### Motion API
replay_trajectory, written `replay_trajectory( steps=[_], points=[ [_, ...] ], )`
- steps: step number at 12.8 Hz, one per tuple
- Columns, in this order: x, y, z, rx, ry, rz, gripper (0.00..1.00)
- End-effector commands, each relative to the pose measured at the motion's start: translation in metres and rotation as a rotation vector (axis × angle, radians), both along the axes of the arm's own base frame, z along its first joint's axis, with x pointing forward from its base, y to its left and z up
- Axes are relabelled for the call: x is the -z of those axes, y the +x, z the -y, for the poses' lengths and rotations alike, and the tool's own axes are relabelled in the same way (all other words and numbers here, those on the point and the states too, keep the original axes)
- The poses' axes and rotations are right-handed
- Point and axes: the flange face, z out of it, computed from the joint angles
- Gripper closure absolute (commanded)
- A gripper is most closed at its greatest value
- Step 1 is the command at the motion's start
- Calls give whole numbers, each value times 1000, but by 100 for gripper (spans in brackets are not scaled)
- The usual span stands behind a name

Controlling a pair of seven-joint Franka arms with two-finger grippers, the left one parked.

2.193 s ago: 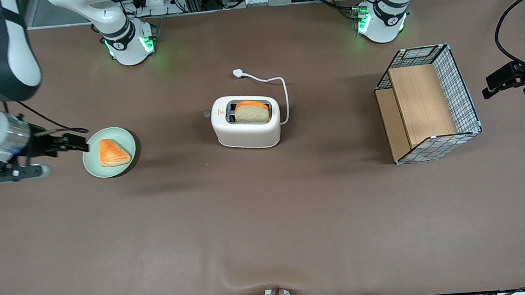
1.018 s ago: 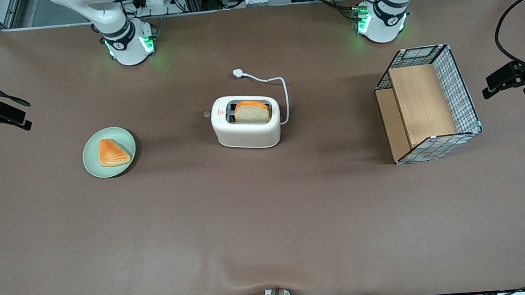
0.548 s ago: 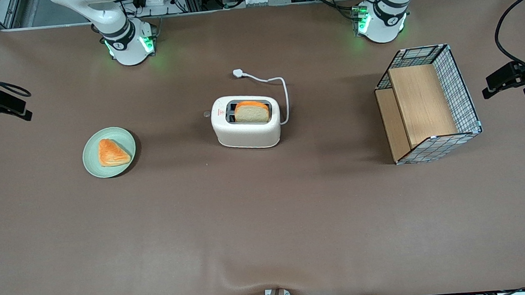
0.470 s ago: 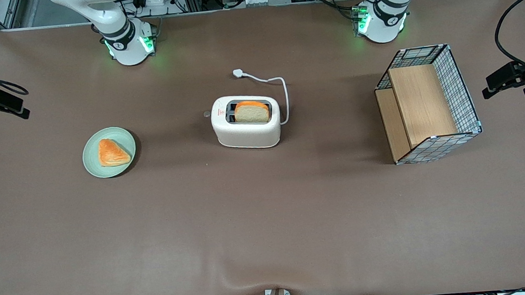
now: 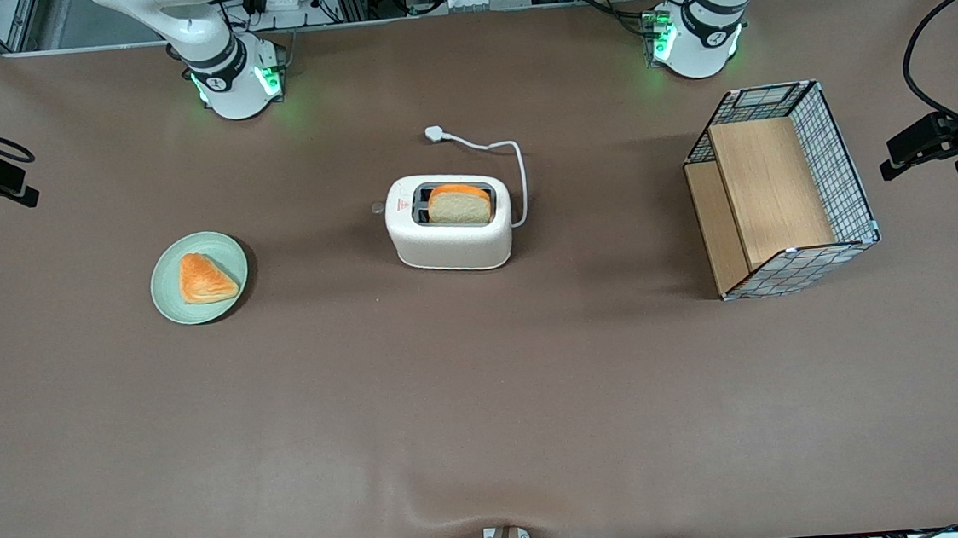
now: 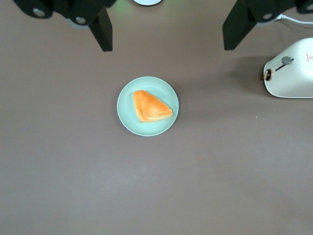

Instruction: Press toaster button with right arm

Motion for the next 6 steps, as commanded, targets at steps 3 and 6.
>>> replay_trajectory(
  steps=[3, 6],
  points=[
    [-4, 3, -2, 9, -22, -12, 0],
    [-4, 3, -2, 9, -22, -12, 0]
  ],
)
